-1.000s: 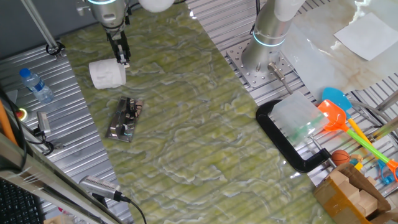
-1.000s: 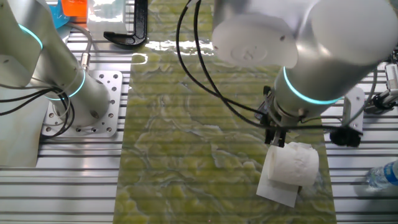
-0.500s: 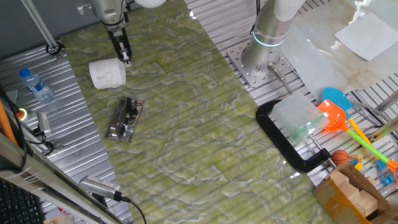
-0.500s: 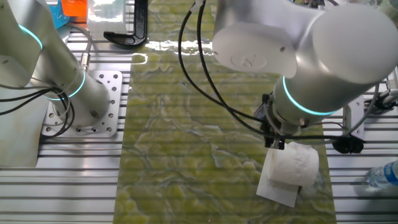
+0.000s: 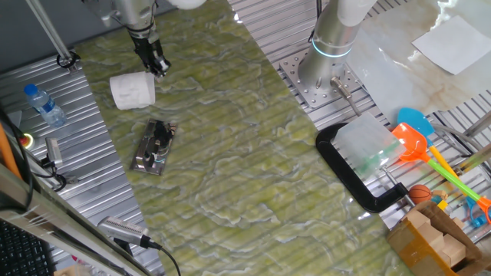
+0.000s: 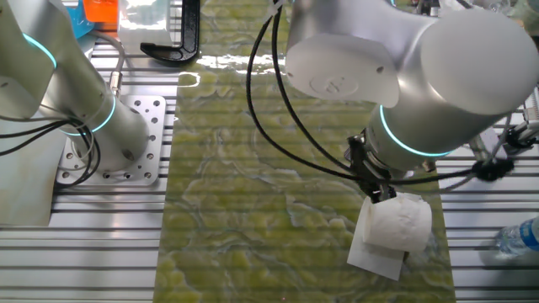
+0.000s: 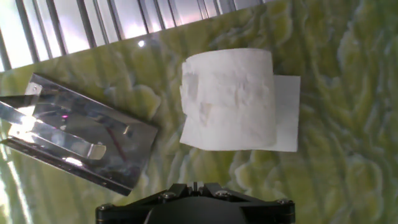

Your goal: Put the toilet paper on its holder

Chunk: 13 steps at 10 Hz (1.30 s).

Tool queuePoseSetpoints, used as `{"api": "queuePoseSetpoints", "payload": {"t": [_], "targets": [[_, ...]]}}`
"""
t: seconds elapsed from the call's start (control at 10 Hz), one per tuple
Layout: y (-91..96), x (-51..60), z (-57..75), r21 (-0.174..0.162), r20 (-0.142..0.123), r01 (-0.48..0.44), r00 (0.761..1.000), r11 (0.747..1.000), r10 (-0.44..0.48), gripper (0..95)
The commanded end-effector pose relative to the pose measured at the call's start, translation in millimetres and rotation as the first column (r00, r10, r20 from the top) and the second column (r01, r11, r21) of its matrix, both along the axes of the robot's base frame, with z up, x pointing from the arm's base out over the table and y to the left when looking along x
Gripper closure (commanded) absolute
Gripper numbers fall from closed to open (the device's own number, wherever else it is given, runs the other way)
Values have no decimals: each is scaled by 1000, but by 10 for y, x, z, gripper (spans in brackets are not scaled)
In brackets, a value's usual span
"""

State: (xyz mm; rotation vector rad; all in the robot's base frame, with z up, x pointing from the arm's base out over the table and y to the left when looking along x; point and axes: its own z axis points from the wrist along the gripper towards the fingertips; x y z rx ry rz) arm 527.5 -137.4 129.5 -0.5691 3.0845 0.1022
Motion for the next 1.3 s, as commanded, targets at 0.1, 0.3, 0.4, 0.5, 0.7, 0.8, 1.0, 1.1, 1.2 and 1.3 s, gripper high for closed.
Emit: {"api": "queuePoseSetpoints", "payload": {"t": [0.1,0.3,0.4,0.5,0.7,0.8,1.0,1.1,1.2,1.3], "targets": [[12,32,28,-25,30,-416,909,909,416,950],[14,40,32,-38,31,-563,825,825,564,950],[16,51,38,-49,30,-639,768,768,640,950],[20,68,46,-74,10,-707,705,703,710,950],[25,90,63,-93,-16,-809,584,581,811,950],[24,88,66,-94,-15,-810,583,579,813,950],[25,90,65,-112,-38,-799,598,591,800,950],[24,90,66,-127,-51,-752,656,647,753,950],[24,89,65,-131,-45,-693,718,709,694,950],[24,88,64,-136,-39,-635,770,760,637,950]]}}
